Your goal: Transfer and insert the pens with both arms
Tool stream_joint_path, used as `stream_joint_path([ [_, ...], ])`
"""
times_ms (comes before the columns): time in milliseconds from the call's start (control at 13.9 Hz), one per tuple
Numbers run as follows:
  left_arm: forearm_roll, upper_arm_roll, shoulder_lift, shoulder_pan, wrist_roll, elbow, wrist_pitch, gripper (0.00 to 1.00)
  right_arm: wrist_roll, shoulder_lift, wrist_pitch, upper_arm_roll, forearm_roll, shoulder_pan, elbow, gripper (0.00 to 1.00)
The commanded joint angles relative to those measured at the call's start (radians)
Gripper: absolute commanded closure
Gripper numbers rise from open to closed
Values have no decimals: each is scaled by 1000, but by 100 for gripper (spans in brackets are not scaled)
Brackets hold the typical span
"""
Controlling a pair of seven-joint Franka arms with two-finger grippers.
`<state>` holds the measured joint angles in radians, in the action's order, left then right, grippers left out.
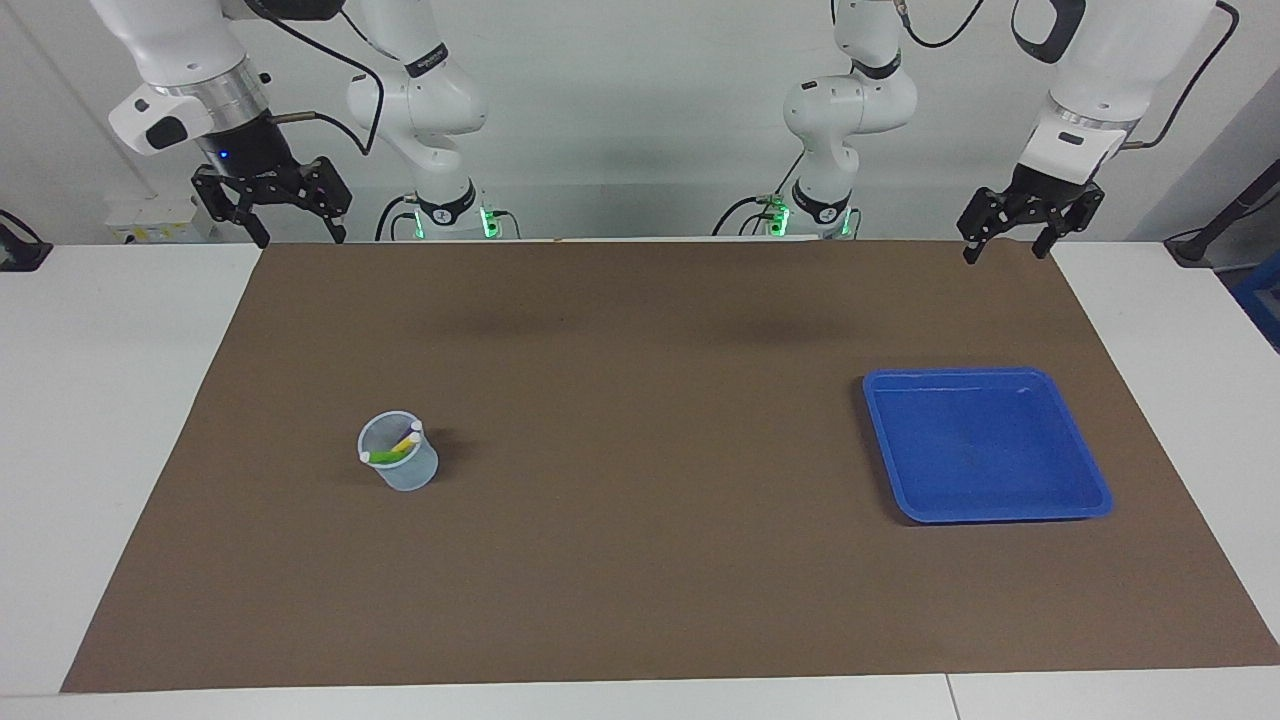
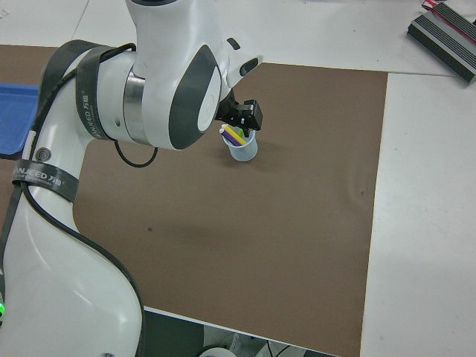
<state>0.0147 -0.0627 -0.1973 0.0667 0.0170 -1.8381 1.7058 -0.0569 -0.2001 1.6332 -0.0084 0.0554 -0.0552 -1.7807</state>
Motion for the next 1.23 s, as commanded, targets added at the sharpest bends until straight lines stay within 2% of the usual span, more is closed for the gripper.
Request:
stream_joint_path([
  [0, 16, 4, -8, -8, 0, 0, -17, 0, 16, -18, -18, -5, -6, -6, -8, 0],
  [505, 16, 4, -8, -8, 0, 0, -17, 0, 19, -53, -39, -1, -12, -28, 4, 0],
  [1154, 16, 4, -8, -8, 0, 0, -17, 0, 20, -67, -9, 15, -14, 0, -25, 0],
])
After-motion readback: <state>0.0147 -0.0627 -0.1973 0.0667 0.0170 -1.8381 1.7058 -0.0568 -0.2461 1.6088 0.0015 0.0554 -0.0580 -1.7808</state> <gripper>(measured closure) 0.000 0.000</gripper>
